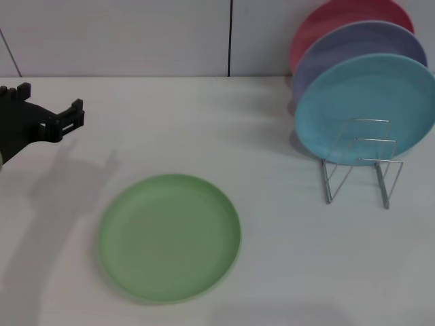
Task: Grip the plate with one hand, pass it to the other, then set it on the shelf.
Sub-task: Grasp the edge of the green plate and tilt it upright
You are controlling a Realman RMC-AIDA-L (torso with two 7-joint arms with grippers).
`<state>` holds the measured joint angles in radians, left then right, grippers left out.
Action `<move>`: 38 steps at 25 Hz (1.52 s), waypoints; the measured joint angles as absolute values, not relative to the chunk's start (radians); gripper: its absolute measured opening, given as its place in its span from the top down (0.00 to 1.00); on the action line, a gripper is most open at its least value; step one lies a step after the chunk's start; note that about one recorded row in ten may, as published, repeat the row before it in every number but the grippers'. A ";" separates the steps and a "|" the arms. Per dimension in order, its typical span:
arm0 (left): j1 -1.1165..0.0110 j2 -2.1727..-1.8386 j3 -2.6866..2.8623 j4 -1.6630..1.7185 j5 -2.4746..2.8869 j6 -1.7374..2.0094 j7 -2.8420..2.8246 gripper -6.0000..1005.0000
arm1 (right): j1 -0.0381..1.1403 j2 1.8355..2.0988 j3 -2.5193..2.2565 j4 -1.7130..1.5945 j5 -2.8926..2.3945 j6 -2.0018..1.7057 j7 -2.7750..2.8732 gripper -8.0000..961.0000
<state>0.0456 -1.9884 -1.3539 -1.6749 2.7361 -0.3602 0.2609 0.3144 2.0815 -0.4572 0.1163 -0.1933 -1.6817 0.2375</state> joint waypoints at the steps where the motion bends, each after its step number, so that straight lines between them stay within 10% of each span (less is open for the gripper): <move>1: 0.022 -2.047 -1.419 -1.725 2.734 -0.538 0.337 0.14 | 0.315 2.082 -0.457 0.116 -0.193 -1.677 0.238 0.21; 38: -0.160 -2.066 -1.447 -1.592 2.724 -1.115 0.198 0.14 | 0.331 2.082 -0.486 0.067 -0.417 -1.635 0.235 0.21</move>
